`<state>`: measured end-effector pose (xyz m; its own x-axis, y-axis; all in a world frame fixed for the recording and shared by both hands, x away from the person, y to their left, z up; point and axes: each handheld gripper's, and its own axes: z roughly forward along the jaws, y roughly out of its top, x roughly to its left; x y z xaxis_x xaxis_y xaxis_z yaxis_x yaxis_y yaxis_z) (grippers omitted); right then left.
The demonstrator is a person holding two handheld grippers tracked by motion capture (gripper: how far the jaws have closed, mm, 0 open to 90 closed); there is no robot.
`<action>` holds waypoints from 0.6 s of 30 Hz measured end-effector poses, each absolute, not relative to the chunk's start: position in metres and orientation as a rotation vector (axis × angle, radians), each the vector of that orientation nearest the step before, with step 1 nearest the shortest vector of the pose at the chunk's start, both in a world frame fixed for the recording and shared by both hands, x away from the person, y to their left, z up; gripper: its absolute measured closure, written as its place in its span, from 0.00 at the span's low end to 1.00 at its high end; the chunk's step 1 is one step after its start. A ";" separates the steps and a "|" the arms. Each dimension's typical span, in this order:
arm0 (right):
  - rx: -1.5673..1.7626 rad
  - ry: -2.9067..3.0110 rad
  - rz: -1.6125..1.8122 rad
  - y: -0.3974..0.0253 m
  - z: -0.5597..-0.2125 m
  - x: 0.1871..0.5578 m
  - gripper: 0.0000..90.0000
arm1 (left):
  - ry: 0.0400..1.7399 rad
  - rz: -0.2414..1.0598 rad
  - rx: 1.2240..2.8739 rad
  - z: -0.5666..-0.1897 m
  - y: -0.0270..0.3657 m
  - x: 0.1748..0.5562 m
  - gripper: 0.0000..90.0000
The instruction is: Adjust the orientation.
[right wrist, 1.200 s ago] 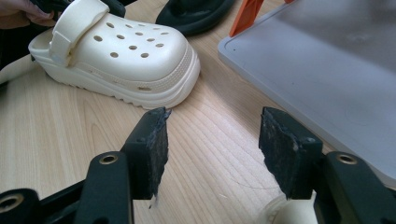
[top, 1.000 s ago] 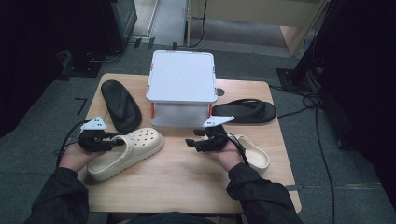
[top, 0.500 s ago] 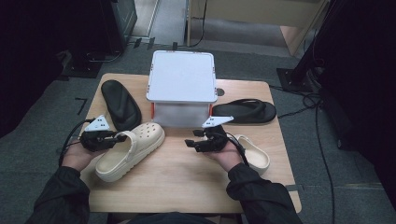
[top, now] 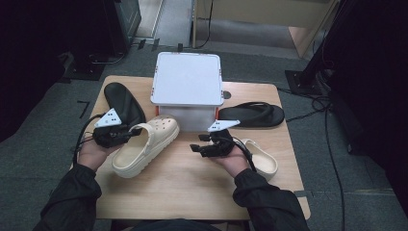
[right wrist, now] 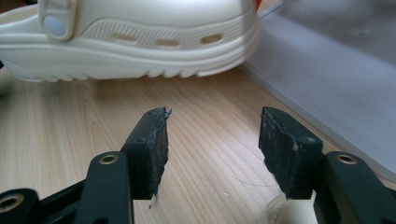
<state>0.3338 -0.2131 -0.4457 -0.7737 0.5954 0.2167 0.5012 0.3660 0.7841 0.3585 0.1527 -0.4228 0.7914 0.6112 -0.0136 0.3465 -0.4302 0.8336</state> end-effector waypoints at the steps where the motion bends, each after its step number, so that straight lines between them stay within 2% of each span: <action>1: 1.018 2.508 1.380 -0.214 -0.446 0.334 0.48 | 0.713 0.366 2.059 -0.423 0.150 0.361 0.86; 11: 1.006 2.487 1.371 -0.209 -0.445 0.334 0.48 | 0.755 0.356 2.087 -0.435 0.121 0.381 0.86; 18: 1.000 2.501 1.357 -0.193 -0.450 0.336 0.48 | 0.767 0.318 2.096 -0.442 0.114 0.383 0.85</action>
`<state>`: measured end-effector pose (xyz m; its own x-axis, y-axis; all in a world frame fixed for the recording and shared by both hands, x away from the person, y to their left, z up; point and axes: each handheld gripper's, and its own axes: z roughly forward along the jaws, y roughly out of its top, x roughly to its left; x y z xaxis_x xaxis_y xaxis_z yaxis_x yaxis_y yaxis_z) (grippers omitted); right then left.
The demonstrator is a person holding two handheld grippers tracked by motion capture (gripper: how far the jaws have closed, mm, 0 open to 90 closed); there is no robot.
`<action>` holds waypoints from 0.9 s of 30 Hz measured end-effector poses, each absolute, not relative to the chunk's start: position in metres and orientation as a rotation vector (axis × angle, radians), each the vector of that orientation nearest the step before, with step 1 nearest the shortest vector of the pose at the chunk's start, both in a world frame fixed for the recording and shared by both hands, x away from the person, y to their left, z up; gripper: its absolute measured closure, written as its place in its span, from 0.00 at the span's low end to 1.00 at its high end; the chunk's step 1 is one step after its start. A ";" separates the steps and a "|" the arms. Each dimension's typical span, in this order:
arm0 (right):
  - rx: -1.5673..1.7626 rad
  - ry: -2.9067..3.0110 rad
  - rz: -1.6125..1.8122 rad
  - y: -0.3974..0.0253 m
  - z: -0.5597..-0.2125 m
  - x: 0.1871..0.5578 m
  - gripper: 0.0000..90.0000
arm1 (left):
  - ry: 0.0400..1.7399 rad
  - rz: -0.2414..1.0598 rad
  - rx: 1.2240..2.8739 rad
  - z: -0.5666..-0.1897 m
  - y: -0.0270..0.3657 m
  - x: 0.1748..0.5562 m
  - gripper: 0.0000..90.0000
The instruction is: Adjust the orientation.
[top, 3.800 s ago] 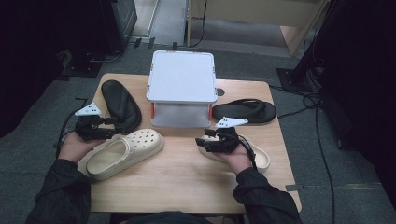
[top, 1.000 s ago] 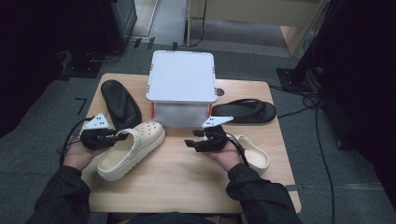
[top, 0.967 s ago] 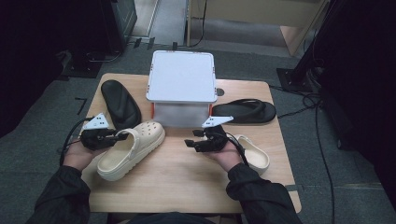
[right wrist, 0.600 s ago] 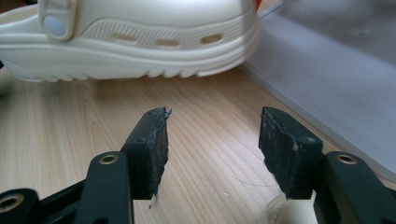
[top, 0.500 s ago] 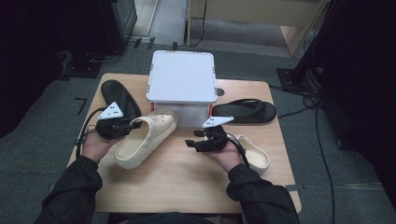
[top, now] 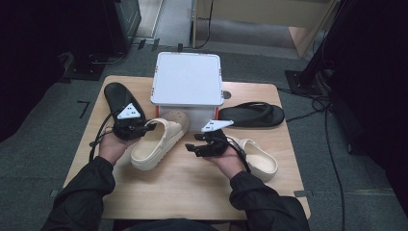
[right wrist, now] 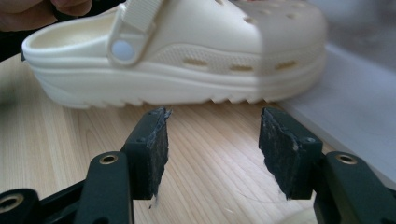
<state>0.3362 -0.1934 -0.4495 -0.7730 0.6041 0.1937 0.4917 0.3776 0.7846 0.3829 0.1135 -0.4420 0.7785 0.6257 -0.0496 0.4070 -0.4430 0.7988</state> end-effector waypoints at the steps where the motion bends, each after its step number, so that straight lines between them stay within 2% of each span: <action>1: 1.003 2.506 1.346 -0.190 -0.451 0.337 0.48 | 0.765 0.313 2.105 -0.443 0.112 0.383 0.85; 8: 1.031 2.500 1.294 -0.176 -0.459 0.346 0.55 | 0.775 0.251 2.118 -0.450 0.110 0.381 0.78; 11: 1.053 2.474 1.306 -0.174 -0.457 0.350 0.71 | 0.792 0.215 2.097 -0.450 0.113 0.382 0.75; 13: 1.050 2.457 1.290 -0.172 -0.456 0.353 0.74 | 0.797 0.180 2.084 -0.449 0.116 0.382 0.74; 15: 1.059 2.440 1.291 -0.169 -0.455 0.356 0.75 | 0.801 0.165 2.102 -0.448 0.119 0.379 0.67; 21: 1.103 2.436 1.288 -0.167 -0.459 0.361 0.79 | 0.808 0.156 2.064 -0.439 0.133 0.374 0.64; 24: 1.104 2.440 1.290 -0.167 -0.460 0.362 0.80 | 0.824 0.148 2.048 -0.438 0.144 0.372 0.67; 25: 1.098 2.446 1.287 -0.165 -0.461 0.362 0.81 | 0.841 0.143 2.030 -0.438 0.152 0.371 0.73; 27: 1.102 2.454 1.279 -0.162 -0.462 0.362 0.81 | 0.855 0.127 2.020 -0.440 0.158 0.371 0.79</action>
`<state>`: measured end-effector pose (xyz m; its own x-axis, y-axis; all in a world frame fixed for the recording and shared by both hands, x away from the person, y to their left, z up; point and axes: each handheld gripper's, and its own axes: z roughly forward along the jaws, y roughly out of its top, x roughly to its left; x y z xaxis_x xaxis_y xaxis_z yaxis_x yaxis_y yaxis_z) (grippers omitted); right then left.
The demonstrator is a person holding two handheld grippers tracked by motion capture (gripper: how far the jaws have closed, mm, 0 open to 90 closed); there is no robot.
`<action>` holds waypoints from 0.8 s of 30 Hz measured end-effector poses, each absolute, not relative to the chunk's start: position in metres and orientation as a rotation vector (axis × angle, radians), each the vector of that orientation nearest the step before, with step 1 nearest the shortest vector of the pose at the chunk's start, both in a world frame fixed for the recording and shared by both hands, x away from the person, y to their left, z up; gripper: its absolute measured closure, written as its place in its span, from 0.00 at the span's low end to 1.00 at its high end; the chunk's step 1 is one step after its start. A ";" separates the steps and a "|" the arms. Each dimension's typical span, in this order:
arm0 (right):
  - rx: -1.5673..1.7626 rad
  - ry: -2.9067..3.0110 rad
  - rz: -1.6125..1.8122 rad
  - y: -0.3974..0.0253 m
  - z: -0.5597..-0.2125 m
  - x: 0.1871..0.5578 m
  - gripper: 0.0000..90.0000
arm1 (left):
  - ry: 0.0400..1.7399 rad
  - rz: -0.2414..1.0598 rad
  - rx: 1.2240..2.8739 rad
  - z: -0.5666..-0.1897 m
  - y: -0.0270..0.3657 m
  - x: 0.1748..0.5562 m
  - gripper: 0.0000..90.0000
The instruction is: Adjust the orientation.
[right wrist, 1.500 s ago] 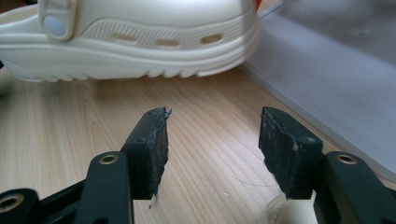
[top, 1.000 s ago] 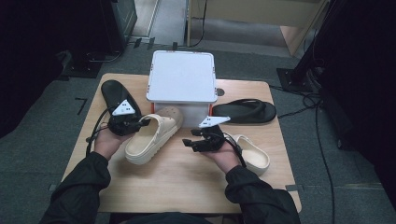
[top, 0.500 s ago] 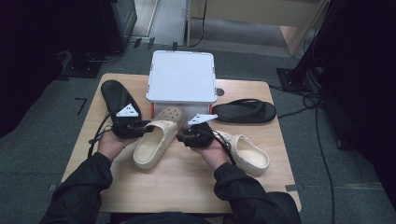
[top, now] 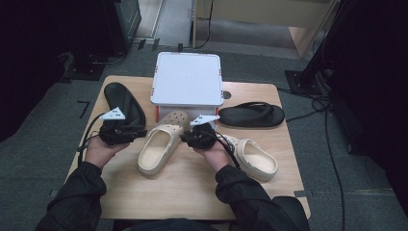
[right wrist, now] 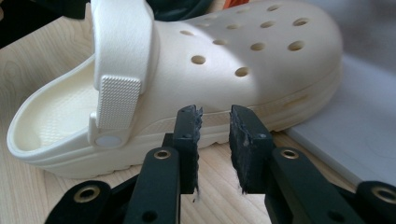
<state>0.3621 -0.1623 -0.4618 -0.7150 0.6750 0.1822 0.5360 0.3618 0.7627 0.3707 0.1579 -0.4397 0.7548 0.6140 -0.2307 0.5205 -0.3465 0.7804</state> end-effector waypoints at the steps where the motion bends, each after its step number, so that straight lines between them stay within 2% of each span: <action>1: 1.096 2.461 1.275 -0.161 -0.463 0.362 0.81 | 0.855 0.127 2.020 -0.440 0.158 0.371 0.81; 5: 1.091 2.472 1.268 -0.158 -0.464 0.362 0.82 | 0.862 0.084 2.032 -0.450 0.160 0.370 0.85; 15: 1.100 2.487 1.265 -0.153 -0.469 0.365 0.83 | 0.890 0.079 2.079 -0.464 0.157 0.369 0.86; 24: 1.105 2.481 1.263 -0.150 -0.470 0.371 0.83 | 0.905 0.054 2.049 -0.468 0.157 0.368 0.90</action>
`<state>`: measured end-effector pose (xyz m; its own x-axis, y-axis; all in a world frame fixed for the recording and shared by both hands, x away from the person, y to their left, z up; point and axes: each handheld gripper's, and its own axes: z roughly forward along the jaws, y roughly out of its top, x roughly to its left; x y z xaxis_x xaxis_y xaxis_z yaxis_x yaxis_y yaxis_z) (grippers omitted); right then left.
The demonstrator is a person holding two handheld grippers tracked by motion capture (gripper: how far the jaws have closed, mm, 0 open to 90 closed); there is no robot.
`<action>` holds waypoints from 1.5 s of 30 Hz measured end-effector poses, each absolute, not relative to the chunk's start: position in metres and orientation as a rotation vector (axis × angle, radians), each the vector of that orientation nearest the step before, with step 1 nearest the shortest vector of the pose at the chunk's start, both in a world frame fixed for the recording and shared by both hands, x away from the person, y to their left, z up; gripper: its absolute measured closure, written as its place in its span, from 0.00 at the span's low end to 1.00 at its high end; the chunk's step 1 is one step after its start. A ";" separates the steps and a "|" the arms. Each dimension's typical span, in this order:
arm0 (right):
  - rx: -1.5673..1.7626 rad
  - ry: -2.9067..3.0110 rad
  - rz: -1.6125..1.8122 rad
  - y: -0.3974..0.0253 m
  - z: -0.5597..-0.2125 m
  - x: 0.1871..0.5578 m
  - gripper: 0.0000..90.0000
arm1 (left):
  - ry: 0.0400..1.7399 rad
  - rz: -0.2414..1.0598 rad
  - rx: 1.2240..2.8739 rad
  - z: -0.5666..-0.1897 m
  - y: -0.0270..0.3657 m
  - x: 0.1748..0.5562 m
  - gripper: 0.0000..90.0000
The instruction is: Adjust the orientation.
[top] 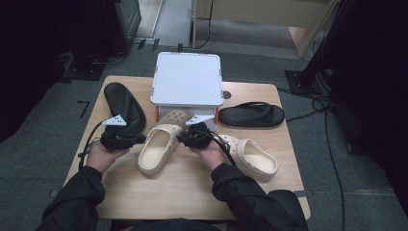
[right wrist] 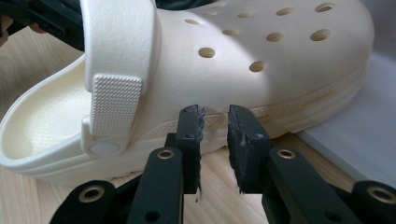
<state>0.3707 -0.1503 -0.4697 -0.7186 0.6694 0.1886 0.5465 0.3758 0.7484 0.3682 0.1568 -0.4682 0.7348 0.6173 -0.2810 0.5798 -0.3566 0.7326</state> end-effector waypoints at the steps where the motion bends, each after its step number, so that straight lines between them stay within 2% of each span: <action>1: 1.112 2.472 1.251 -0.150 -0.469 0.372 0.83 | 0.908 0.045 2.047 -0.468 0.156 0.368 0.90; 15: 1.158 2.422 1.205 -0.161 -0.466 0.382 0.83 | 0.855 0.009 2.060 -0.470 0.130 0.365 0.91; 19: 1.164 2.401 1.218 -0.167 -0.463 0.383 0.77 | 0.862 0.004 2.045 -0.471 0.130 0.368 0.86; 22: 1.162 2.396 1.229 -0.168 -0.460 0.381 0.77 | 0.879 0.008 2.036 -0.470 0.135 0.369 0.84; 29: 1.102 2.426 1.268 -0.174 -0.447 0.363 0.75 | 0.904 0.031 1.981 -0.454 0.146 0.378 0.79; 37: 1.054 2.457 1.313 -0.175 -0.437 0.342 0.74 | 0.864 0.065 1.994 -0.436 0.143 0.385 0.79; 45: 0.939 2.555 1.371 -0.170 -0.441 0.316 0.78 | 0.813 0.049 1.994 -0.408 0.141 0.392 0.81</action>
